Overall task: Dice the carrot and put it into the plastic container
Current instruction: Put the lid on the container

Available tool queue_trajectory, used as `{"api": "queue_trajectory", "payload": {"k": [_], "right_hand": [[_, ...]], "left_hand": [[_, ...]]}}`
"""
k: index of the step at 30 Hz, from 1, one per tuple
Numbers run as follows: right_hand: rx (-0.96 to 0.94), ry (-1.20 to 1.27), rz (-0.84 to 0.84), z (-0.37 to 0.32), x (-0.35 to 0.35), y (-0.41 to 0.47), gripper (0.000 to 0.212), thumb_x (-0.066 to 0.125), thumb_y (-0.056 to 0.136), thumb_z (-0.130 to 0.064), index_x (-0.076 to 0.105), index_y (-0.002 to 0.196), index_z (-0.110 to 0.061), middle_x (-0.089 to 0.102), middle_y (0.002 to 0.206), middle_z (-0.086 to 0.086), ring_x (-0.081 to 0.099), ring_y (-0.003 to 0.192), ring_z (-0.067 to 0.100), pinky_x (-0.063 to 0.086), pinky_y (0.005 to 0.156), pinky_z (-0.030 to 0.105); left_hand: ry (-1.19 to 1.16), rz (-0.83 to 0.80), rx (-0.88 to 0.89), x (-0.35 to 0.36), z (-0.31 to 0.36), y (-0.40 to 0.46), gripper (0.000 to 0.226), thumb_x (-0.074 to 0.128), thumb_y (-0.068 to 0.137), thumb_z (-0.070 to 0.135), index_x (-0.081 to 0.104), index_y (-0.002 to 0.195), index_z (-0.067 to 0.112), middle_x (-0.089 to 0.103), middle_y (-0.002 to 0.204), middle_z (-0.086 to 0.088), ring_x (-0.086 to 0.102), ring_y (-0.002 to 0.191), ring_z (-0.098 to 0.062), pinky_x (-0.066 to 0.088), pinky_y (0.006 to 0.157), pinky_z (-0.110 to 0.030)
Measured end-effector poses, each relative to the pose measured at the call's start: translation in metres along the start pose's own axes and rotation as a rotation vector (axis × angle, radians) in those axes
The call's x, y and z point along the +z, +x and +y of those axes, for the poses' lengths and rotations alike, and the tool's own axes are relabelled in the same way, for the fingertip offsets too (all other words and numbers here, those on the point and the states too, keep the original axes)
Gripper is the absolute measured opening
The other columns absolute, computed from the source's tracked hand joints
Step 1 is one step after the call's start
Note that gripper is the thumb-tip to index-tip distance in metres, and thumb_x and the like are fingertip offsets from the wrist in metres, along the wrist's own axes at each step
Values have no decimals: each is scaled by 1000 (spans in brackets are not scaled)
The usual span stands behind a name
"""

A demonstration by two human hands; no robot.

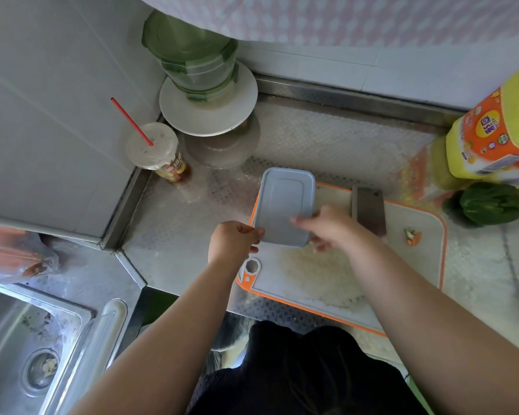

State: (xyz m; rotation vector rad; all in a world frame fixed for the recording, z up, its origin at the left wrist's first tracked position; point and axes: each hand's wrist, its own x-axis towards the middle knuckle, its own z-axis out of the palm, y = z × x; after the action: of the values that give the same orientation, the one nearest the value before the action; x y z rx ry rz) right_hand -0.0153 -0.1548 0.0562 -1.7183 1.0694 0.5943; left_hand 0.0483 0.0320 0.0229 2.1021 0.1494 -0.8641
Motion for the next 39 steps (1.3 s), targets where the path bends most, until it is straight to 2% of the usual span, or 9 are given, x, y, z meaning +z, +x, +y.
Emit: {"api": "queue_trajectory", "payload": {"k": [3,6,12,18,21,24,26,30,39], "right_hand": [[2,57,-5,22,15,-13,19,63,91,-19,61,89,0,65,75,16,62,62,25,58,59,36],[-45,186,84,31,22,-7,21,55,94,-11,62,79,4,62,66,17,59,54,25,58,63,41],[-2,244,30,35,19,5,20,57,95,-14,55,78,-3,62,64,13,59,51,22,58,61,38],[-20,160,30,38,25,-2,22,50,98,-21,48,77,-15,61,75,9,61,62,20,58,59,37],[-39,36,84,41,34,-5,17,46,98,-30,45,84,-21,62,87,10,66,73,29,60,64,44],[78,298,59,39,41,-11,12,40,101,-33,43,91,-25,59,78,8,56,60,21,52,59,35],[123,495,-26,35,41,-15,11,31,104,-30,41,107,-26,60,74,10,55,57,21,52,56,32],[-9,582,-99,37,40,-18,15,36,104,-20,38,118,-22,62,81,13,62,64,23,58,64,40],[61,796,-139,47,37,-12,38,63,91,-8,51,124,-20,69,92,12,69,79,22,57,61,35]], "left_hand": [[39,31,14,5,2,-4,21,71,86,30,69,74,14,72,66,4,69,59,-11,55,64,-33],[123,77,33,10,5,-4,23,67,88,31,70,73,13,71,64,4,70,61,-15,58,67,-34],[152,-72,-9,4,10,9,25,68,90,27,63,72,11,71,64,3,68,61,-11,56,60,-30],[540,-141,49,4,16,26,35,59,93,34,60,65,14,63,54,7,59,52,-20,58,74,-37],[636,-165,99,6,13,25,32,54,96,36,53,73,15,68,79,-4,61,67,-24,53,78,-36],[521,-99,171,9,6,22,17,57,95,29,53,99,13,60,106,-9,57,97,-29,45,86,-38],[445,-95,211,13,3,21,24,54,96,23,52,118,12,61,112,-10,58,97,-30,46,87,-38],[368,-227,182,17,4,15,34,37,103,20,41,137,17,68,84,-7,52,66,-19,42,70,-29],[91,-266,149,12,2,12,34,51,99,13,53,132,14,69,60,6,56,56,-8,42,54,-20]]}}
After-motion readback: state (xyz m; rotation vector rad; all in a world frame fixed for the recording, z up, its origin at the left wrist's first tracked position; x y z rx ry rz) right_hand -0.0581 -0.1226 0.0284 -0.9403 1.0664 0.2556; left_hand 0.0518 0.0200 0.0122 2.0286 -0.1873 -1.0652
